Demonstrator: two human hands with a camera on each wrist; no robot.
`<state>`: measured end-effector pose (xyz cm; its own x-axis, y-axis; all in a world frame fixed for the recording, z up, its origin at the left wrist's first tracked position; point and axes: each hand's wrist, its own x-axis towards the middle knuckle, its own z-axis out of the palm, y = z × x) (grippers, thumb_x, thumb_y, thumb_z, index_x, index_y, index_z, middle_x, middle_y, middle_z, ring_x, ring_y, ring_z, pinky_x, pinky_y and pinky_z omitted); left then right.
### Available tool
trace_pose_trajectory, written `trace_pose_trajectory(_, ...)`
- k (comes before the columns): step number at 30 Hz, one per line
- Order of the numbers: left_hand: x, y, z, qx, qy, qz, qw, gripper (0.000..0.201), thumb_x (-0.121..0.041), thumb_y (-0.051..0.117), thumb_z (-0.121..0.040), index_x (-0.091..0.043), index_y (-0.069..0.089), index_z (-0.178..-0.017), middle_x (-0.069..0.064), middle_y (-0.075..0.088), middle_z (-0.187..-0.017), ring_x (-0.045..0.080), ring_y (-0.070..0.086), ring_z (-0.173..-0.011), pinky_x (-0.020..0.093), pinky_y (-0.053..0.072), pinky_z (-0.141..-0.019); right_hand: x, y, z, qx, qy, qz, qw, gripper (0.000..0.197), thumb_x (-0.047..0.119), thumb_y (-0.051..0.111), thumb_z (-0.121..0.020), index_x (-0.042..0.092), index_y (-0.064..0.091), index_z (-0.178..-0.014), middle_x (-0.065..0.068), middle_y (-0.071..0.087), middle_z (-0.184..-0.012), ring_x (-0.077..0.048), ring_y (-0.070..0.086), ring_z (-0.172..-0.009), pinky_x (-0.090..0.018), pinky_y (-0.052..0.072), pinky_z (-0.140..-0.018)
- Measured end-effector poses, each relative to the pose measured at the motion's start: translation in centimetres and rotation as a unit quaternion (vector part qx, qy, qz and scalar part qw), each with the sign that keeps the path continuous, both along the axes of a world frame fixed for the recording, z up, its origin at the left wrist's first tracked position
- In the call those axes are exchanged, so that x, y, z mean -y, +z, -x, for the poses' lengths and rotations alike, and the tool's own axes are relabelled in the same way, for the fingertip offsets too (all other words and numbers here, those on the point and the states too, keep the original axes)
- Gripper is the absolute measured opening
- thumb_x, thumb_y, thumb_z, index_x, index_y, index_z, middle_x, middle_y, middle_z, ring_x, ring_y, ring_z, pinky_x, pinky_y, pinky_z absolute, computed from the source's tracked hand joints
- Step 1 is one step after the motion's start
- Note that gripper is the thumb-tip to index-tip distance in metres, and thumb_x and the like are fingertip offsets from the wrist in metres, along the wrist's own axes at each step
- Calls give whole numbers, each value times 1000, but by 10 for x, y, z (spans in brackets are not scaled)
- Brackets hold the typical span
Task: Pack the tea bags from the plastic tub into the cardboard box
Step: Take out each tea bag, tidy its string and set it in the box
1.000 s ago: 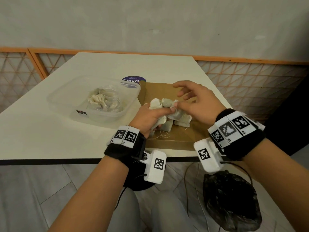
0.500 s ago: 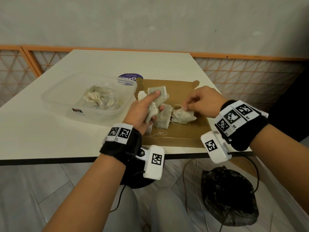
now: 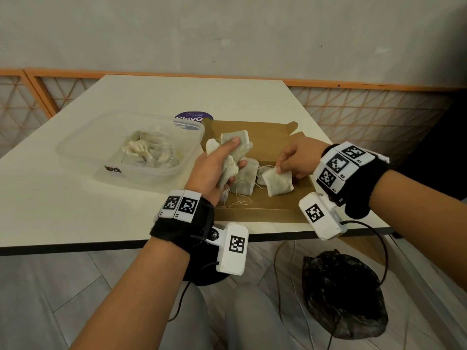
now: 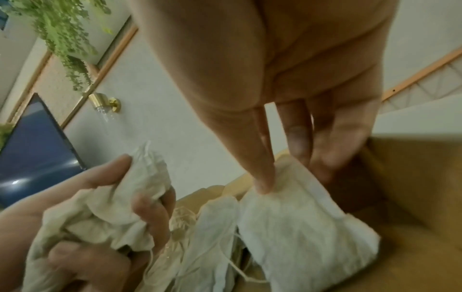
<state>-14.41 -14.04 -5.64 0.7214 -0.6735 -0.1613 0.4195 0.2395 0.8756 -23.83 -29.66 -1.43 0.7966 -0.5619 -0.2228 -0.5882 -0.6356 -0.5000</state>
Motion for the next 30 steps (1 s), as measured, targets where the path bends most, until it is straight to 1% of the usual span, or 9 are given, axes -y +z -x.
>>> trace_pose_trajectory(3,0,0,0,6,-5,-2,1000,15,-29,65,-87,-18,60,-96,2,66,-81,10,65,-66,16,34,-37,1,4,1,-15,10,76,997,7,14,69,-80,13,73,-86,4,62,-74,-12,56,-76,-21,45,-66)
trace_pose_trajectory(6,0,0,0,8,-8,0,1000,14,-29,64,-88,-18,61,-96,4,65,-86,9,65,-64,16,34,-37,0,5,-1,-31,-19,1,999,8,2,66,-80,8,69,-76,-5,65,-67,-21,62,-70,-33,55,-76)
trace_pose_trajectory(12,0,0,-1,12,-8,7,1000,23,-29,64,-88,-15,60,-105,8,65,-97,10,63,-64,16,34,-36,-4,23,-3,-50,-16,-115,992,9,1,68,-80,9,68,-75,-3,70,-60,-14,69,-68,-24,56,-74)
trace_pose_trajectory(16,-1,0,-1,9,-9,11,1000,24,-29,64,-88,-14,60,-107,7,65,-97,9,63,-63,16,34,-37,-7,15,-7,-108,10,-22,994,9,6,71,-78,6,70,-87,-7,72,-81,-21,70,-87,-33,55,-86)
trace_pose_trajectory(18,-1,-1,-1,9,-9,10,1000,23,-29,64,-88,-14,60,-105,7,65,-96,10,64,-64,16,35,-37,-7,19,-9,-88,-10,6,996,8,9,70,-78,10,70,-86,-9,74,-87,-18,70,-83,-34,55,-87)
trace_pose_trajectory(21,-2,-1,-2,6,-10,7,1000,21,-30,64,-88,-15,61,-102,7,65,-94,10,64,-66,16,35,-38,0,30,-2,-24,-43,-2,999,10,13,64,-84,5,67,-88,-9,74,-77,-17,69,-68,-33,57,-80)
trace_pose_trajectory(25,-1,-2,-2,6,-9,5,1000,22,-30,64,-88,-14,61,-103,6,65,-92,10,65,-65,16,35,-38,-8,20,17,-66,-92,-193,975,17,9,59,-89,-6,60,-97,-12,68,-58,-13,63,-45,-21,54,-46)
trace_pose_trajectory(27,-1,-2,-2,7,-11,6,1000,23,-31,64,-88,-14,61,-104,6,65,-92,10,64,-66,16,35,-38,-18,5,21,-76,-134,-305,940,24,10,56,-91,-6,51,-109,-18,69,-67,-17,66,-50,-22,54,-45)
trace_pose_trajectory(30,-1,-1,-1,5,-11,9,1000,19,-29,63,-88,-15,61,-101,4,66,-89,10,63,-65,16,35,-37,-23,-15,14,-4,-190,-385,903,38,12,44,-97,-7,36,-129,-23,66,-84,-23,67,-67,-27,57,-51)
